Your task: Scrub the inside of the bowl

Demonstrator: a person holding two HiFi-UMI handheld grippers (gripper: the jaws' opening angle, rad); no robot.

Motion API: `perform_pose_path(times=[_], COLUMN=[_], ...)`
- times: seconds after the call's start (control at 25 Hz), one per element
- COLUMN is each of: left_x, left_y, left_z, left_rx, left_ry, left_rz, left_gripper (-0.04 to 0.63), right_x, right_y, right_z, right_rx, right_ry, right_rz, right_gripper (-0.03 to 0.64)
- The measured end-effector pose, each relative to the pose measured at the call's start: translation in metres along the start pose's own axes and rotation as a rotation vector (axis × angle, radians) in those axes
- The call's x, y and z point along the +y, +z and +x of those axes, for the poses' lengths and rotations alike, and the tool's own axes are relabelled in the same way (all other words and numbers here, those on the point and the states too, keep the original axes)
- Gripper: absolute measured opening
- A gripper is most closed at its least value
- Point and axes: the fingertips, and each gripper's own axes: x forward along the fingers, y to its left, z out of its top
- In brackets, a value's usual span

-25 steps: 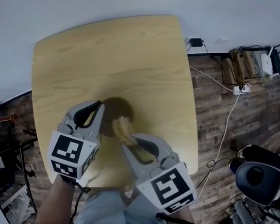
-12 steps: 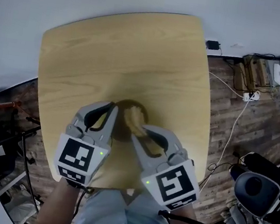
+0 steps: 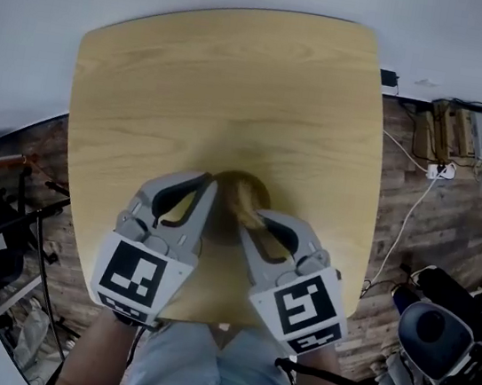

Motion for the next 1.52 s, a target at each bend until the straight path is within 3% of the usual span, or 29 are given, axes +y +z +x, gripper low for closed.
perform_pose_path(times=[0.32, 0.6, 0.88, 1.16, 1.52], left_x=[0.000, 0.000, -0.008, -0.015, -0.004], left_y=[-0.003, -0.009, -0.006, -0.012, -0.010], left_z=[-0.009, -0.009, -0.015, -0.020, -0.014], left_rx=[-0.013, 0.003, -0.001, -0.010, -0.017], left_ry=[0.018, 0.036, 0.063, 0.073, 0.039], left_rz=[0.014, 0.091, 0.118, 0.113, 0.046], left_gripper=[0.032, 0.032, 0.032, 0.032, 0.032], right_x=[0.034, 0.055, 0.068, 0.053, 0.052], right_y=[-0.013, -0.015, -0.019, -0.005, 0.003], right_z=[-0.005, -0.030, -0.058, -0.069, -0.022], right_rx=[-0.007, -0.058, -0.092, -0.179, -0.126], right_ry=[0.117, 0.157, 0.152, 0.090, 0.117], right_rz=[0.088, 0.093, 0.075, 0.109, 0.109], right_gripper=[0.057, 0.057, 0.057, 0.058, 0.058])
